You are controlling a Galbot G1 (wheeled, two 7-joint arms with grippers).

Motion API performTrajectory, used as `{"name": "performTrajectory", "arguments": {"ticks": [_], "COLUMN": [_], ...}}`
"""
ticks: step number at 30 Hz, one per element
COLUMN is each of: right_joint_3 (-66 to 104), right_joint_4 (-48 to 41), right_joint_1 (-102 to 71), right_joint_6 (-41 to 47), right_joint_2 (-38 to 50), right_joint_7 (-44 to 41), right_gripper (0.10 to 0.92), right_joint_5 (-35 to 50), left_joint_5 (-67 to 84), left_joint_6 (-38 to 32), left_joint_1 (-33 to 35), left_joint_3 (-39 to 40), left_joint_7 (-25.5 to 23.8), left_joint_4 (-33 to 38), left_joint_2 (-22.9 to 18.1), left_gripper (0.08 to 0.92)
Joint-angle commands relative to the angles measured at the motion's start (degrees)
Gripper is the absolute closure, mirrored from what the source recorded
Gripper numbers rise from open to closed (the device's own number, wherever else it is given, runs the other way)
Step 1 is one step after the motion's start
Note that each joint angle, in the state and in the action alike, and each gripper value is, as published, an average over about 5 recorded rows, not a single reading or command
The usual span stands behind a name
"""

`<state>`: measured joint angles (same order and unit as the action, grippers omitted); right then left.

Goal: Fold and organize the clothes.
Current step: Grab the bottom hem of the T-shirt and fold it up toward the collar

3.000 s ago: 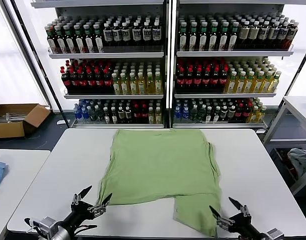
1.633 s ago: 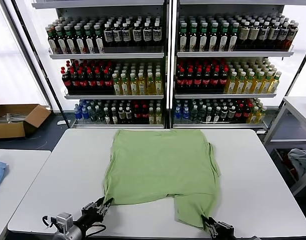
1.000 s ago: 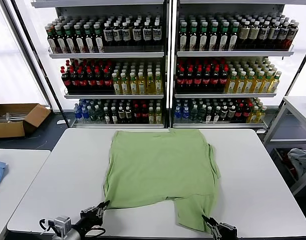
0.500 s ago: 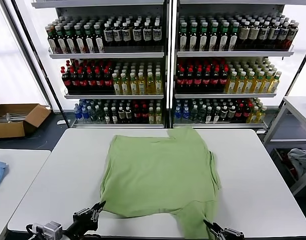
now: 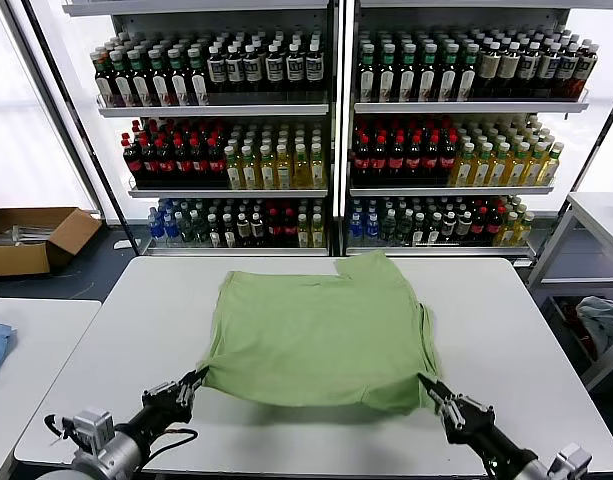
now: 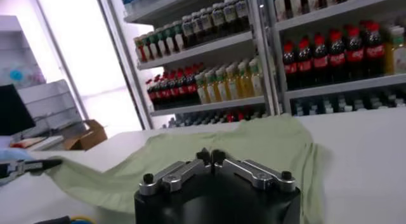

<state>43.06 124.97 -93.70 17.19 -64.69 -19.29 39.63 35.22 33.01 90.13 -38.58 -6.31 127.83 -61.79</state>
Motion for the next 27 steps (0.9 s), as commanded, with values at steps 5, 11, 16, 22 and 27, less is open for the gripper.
{"name": "performTrajectory", "arguments": {"ticks": [5, 11, 16, 22, 27], "right_joint_3": [-11.85, -18.96, -20.27, -16.18, -11.3], "right_joint_4": [-18.28, -26.3, -26.3, -22.31, -16.6], "right_joint_1": [25.6, 33.35, 34.07, 29.2, 21.44], "right_joint_6": [3.19, 5.67, 7.23, 7.59, 8.04], "right_joint_2": [3.0, 1.53, 1.32, 2.69, 4.24], "right_joint_7": [7.08, 7.5, 7.79, 8.12, 7.64], "right_gripper": [0.92, 0.918, 0.828, 0.655, 0.507], "right_joint_5": [1.92, -0.89, -3.14, -4.25, -6.26], "left_joint_5": [12.66, 9.42, 7.41, 6.26, 5.17], "left_joint_6": [0.1, 0.08, 0.06, 0.04, 0.04], "left_joint_1": [-20.78, -24.54, -23.33, -20.24, -16.39], "left_joint_3": [6.71, 9.03, 8.58, 6.69, 5.53], "left_joint_7": [2.05, 2.1, 1.9, 1.91, 1.95], "left_joint_4": [-20.2, -26.42, -26.33, -23.2, -20.79], "left_joint_2": [4.87, 2.34, 1.45, 1.72, 1.36], "left_gripper": [0.897, 0.898, 0.861, 0.693, 0.545]}}
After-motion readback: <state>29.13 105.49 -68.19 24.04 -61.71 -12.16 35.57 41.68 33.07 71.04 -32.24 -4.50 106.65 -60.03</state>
